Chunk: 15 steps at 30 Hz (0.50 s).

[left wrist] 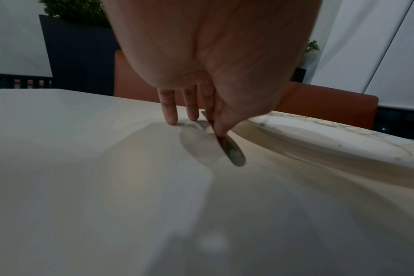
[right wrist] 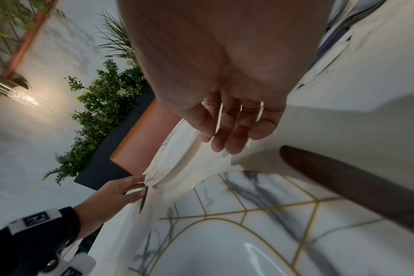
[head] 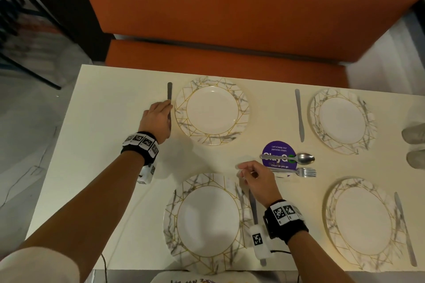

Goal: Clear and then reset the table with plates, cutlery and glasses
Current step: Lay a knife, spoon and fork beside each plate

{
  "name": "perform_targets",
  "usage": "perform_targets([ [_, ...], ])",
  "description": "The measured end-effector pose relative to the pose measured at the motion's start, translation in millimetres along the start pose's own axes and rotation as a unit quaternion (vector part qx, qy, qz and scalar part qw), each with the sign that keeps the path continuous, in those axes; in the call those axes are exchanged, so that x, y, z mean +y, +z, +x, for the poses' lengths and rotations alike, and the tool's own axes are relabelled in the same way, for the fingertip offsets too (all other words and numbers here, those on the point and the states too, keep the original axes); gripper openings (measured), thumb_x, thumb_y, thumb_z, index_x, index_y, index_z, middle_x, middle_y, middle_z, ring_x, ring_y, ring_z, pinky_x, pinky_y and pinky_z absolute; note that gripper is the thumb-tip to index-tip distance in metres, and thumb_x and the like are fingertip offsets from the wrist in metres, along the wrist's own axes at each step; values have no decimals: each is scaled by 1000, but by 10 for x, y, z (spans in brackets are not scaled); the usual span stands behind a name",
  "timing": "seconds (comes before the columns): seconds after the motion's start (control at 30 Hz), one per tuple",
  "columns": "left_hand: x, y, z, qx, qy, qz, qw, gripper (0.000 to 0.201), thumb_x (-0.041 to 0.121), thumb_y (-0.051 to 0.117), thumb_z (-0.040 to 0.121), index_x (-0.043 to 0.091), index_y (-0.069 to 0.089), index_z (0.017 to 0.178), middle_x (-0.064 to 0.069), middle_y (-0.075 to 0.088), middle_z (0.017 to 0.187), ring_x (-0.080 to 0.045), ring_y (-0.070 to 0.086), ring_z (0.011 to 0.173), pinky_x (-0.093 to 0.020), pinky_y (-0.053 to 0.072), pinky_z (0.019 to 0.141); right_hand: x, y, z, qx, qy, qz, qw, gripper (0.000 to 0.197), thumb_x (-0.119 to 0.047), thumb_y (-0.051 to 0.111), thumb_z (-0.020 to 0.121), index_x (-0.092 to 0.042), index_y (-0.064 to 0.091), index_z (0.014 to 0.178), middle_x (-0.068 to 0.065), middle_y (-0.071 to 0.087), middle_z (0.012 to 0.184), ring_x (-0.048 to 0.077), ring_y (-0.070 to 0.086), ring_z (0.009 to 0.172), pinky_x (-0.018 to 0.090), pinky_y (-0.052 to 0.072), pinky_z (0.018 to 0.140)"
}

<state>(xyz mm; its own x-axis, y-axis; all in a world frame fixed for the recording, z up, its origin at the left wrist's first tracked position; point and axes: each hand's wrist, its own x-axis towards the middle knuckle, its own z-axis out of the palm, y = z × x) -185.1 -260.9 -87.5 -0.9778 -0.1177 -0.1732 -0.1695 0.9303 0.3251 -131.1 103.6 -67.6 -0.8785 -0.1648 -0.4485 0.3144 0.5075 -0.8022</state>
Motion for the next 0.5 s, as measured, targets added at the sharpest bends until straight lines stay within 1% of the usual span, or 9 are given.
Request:
perform_targets([
  [0.07, -11, -10, 59, -5, -2, 4, 1000, 54, 3, 63, 91, 5, 53, 144, -7, 45, 158, -31, 39, 144, -53, 41, 108, 34, -22, 0, 7, -12, -4, 1000, 20, -8, 59, 97, -22, 73, 100, -1, 75, 85, 16, 71, 81, 24, 58, 67],
  [0.1, -17, -11, 78, -6, -3, 4, 1000, 54, 3, 63, 91, 5, 53, 144, -7, 45, 158, -31, 39, 144, -54, 41, 108, 52, -28, 5, 9, -16, -6, 1000, 20, -7, 59, 97, -22, 72, 99, -1, 75, 85, 16, 71, 80, 26, 58, 69],
  [0.17, -28, -9, 98, -6, -5, 1, 1000, 55, 1, 63, 90, 5, 54, 144, -6, 45, 158, -31, 39, 144, -53, 41, 107, 86, -39, 15, 10, -16, -8, 1000, 20, -8, 60, 96, -23, 72, 99, -1, 75, 84, 15, 71, 80, 34, 60, 75],
  [0.27, -45, -12, 104, -3, -3, -1, 1000, 56, -2, 63, 88, 4, 55, 143, -7, 46, 157, -32, 41, 143, -53, 41, 106, 99, -49, 22, 12, -15, -10, 1000, 20, -8, 59, 96, -23, 72, 99, -2, 75, 84, 16, 71, 80, 38, 60, 79],
  [0.37, -59, -13, 109, -8, -3, 3, 1000, 56, -2, 64, 88, 4, 54, 143, -7, 45, 158, -31, 40, 143, -52, 41, 107, 77, -57, 20, 14, -16, -11, 1000, 21, -7, 59, 96, -23, 73, 98, -2, 75, 84, 14, 70, 81, 37, 60, 80],
  [0.5, -47, -9, 89, -8, -8, -2, 1000, 54, 0, 59, 92, 4, 53, 145, -7, 43, 160, -30, 39, 145, -50, 39, 109, 49, -57, 17, 15, -20, -13, 1000, 21, -6, 60, 96, -22, 73, 98, -3, 75, 85, 10, 70, 81, 31, 58, 81],
])
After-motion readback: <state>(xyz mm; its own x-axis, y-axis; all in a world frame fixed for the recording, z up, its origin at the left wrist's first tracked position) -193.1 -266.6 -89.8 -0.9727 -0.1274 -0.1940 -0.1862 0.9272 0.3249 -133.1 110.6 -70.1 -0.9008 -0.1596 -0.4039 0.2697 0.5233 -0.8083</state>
